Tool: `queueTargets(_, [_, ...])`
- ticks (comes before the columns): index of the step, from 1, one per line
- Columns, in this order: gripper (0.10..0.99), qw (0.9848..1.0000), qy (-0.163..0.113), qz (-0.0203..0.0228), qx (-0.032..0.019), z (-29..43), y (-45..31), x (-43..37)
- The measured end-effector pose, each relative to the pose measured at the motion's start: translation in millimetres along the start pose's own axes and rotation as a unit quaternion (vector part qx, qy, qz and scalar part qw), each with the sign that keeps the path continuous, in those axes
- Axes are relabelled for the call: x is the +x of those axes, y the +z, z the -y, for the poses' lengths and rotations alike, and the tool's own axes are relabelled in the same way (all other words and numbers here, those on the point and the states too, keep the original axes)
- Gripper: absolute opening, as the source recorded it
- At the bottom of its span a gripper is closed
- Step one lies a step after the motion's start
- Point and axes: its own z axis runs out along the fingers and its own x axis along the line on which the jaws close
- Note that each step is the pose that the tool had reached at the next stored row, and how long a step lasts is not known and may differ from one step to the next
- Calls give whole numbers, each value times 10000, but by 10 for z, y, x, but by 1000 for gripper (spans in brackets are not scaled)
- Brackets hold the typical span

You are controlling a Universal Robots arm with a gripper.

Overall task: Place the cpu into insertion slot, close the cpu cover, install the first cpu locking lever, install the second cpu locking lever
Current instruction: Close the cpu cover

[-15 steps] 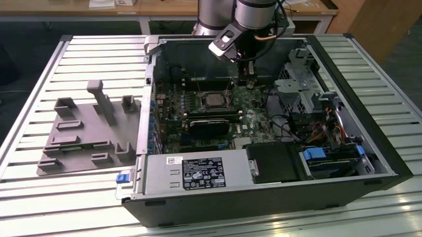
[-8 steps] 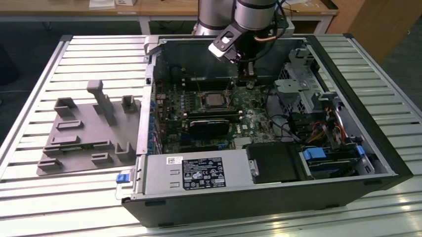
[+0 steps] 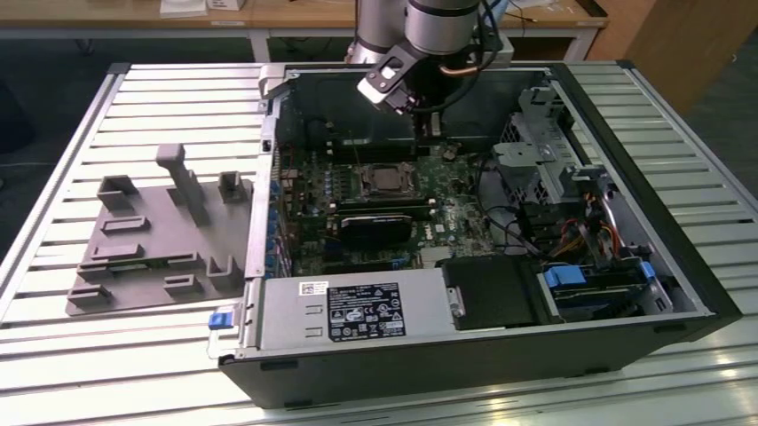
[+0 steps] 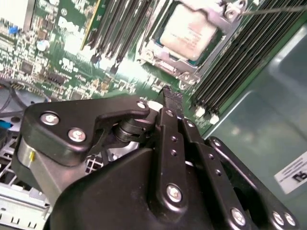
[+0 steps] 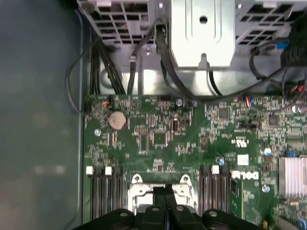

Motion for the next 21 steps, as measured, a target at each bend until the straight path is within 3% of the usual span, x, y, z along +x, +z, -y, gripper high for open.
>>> queueTargets(7, [106,10000,0,-1,0,90,3,-2])
queueTargets(21, [106,10000,0,0,0,370,88,-20])
